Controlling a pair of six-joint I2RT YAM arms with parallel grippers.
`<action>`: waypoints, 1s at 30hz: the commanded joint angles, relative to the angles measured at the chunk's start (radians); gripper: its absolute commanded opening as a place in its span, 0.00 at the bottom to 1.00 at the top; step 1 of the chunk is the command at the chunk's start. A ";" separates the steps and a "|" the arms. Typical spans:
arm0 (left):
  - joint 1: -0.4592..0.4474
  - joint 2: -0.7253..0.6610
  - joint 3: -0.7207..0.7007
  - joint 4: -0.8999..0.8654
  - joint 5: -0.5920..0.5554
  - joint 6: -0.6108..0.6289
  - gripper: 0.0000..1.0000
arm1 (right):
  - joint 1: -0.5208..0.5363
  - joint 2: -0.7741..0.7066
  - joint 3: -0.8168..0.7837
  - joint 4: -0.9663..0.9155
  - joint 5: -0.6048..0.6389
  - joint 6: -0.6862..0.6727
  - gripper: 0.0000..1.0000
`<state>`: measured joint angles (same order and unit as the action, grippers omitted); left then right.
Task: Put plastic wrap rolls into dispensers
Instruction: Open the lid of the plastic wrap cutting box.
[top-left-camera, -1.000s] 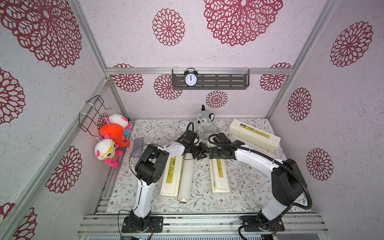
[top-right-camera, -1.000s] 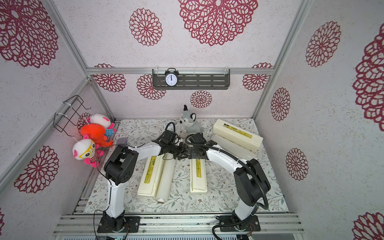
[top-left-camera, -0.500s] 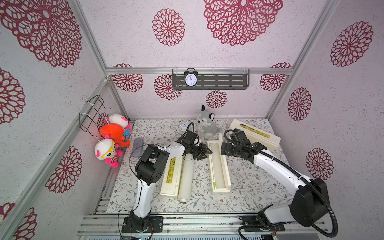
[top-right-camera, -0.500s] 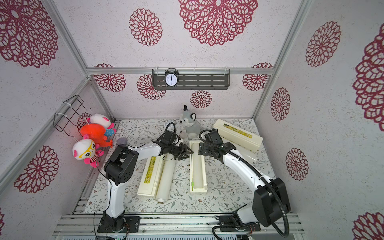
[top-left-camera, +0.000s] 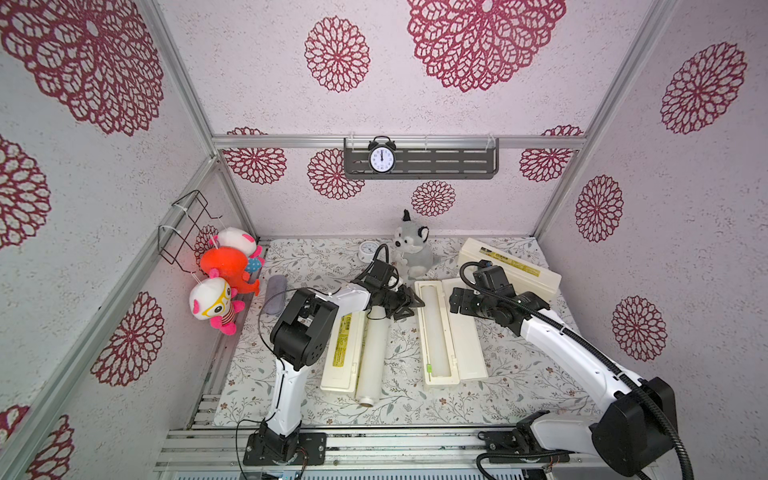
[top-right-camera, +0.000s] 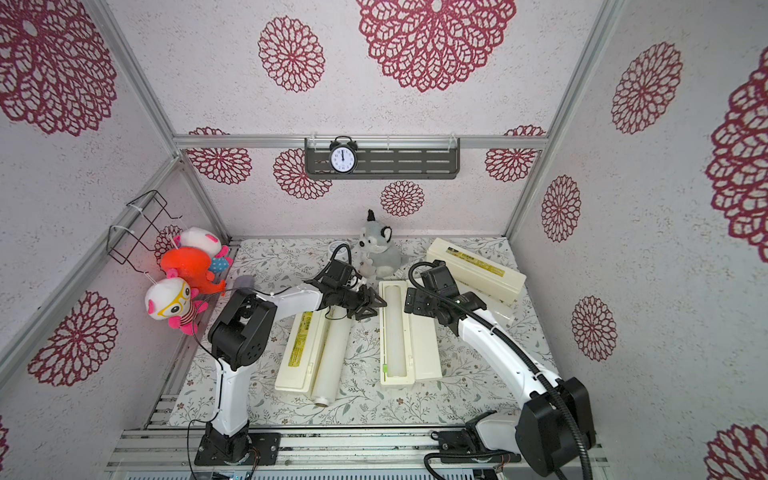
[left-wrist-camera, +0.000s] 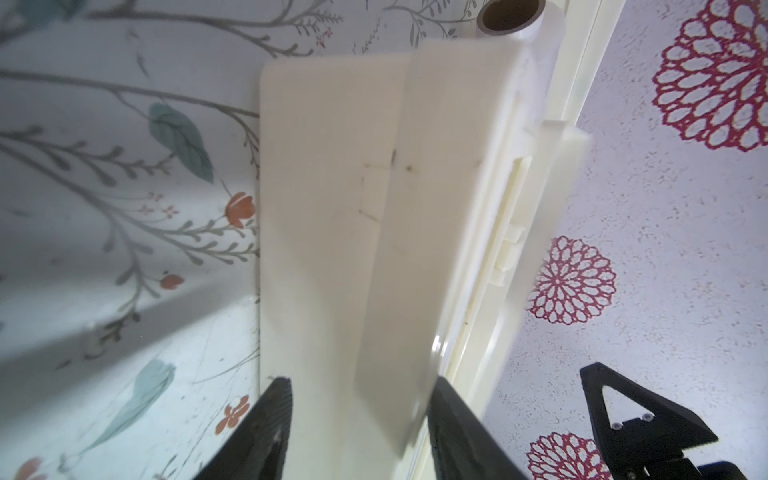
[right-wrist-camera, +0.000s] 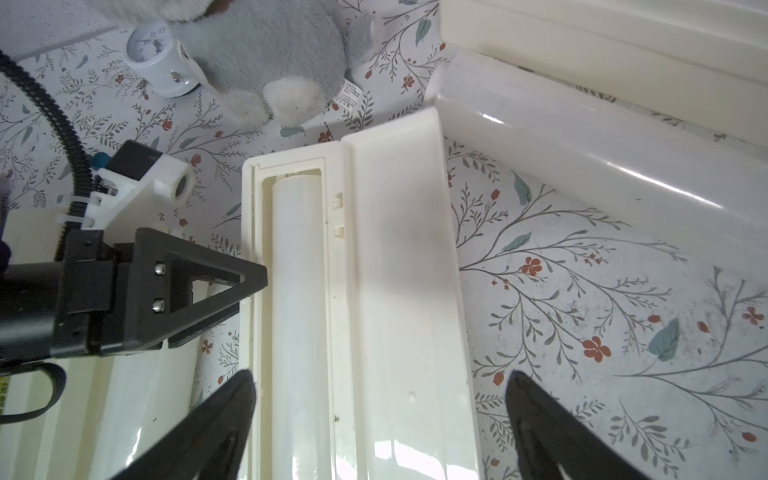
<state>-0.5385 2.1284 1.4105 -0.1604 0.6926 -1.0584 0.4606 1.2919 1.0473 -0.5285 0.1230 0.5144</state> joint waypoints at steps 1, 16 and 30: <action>0.011 -0.048 0.031 -0.041 -0.034 0.011 0.57 | -0.001 -0.023 -0.008 0.024 -0.018 -0.021 0.95; 0.073 -0.276 0.076 -0.278 -0.138 0.208 0.68 | 0.032 0.017 0.045 0.062 -0.109 -0.044 0.99; 0.464 -0.648 -0.351 -0.442 -0.279 0.393 0.75 | 0.274 0.281 0.152 0.257 -0.196 0.081 0.99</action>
<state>-0.1257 1.5242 1.1168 -0.5705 0.4301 -0.7128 0.7124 1.5520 1.1557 -0.3241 -0.0521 0.5529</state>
